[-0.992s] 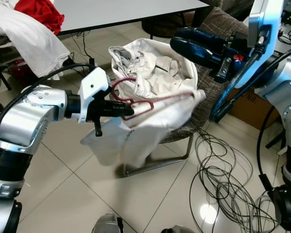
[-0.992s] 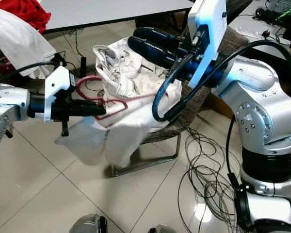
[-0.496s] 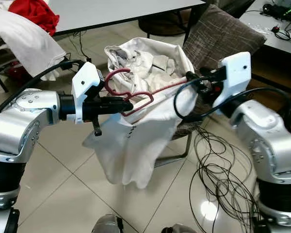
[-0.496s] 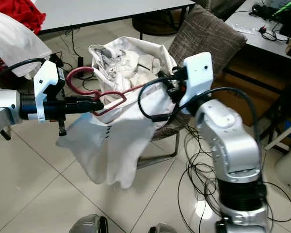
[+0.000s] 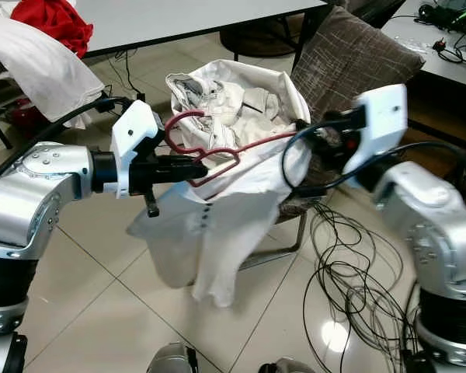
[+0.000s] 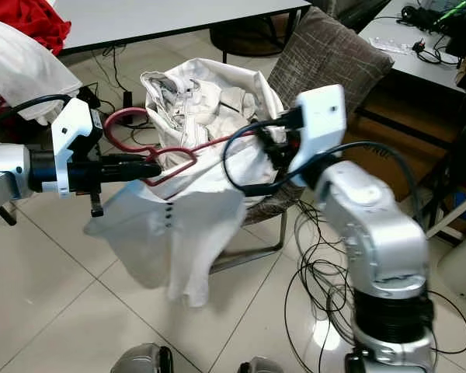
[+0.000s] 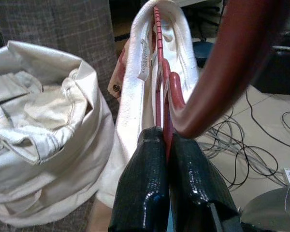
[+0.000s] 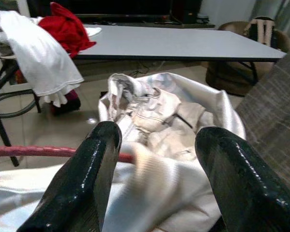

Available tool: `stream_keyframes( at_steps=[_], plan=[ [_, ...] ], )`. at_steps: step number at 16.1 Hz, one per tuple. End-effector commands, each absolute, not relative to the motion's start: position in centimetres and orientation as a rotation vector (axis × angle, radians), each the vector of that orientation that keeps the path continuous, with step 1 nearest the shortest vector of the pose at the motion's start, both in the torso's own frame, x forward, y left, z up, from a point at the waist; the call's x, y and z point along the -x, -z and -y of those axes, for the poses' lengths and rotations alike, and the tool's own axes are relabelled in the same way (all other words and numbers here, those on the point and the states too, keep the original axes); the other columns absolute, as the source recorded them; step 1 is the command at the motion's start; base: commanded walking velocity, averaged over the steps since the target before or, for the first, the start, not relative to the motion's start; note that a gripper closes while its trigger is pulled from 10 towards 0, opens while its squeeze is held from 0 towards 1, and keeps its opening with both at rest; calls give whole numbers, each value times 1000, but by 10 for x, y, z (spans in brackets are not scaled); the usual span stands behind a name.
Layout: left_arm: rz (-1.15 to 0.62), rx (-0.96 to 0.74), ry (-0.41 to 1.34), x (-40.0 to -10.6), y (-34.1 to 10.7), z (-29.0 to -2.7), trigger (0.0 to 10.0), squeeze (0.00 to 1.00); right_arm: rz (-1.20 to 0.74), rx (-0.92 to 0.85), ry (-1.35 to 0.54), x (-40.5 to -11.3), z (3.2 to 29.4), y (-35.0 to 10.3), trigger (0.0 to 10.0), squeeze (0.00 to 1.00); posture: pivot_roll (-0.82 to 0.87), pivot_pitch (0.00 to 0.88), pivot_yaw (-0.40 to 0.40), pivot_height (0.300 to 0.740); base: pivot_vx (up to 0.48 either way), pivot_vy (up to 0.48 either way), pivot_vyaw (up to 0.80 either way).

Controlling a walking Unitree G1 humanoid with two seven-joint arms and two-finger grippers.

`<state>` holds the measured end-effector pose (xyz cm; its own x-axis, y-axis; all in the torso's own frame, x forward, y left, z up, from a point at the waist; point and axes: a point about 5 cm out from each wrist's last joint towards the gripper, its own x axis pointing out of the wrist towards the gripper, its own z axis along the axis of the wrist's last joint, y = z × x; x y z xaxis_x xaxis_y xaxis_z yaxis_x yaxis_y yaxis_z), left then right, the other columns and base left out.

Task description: Hang hanger

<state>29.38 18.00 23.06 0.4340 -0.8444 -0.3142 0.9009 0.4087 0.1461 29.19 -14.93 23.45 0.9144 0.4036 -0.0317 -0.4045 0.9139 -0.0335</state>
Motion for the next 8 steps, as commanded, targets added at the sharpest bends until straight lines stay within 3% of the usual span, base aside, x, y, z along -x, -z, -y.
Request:
stream_keyframes(
  at_steps=[1,8],
  plan=[
    [-169,-344,1122,-295,-239,-178,0,0,-45,30,-423,-288,153,-232,10000,0,-29,50,-11,740,0,0,0],
    [-166,-343,1154,-293,-242,-176,0,0,-131,-93,-498,-284,141,-218,10000,0,-22,57,-11,740,0,0,0]
  ],
)
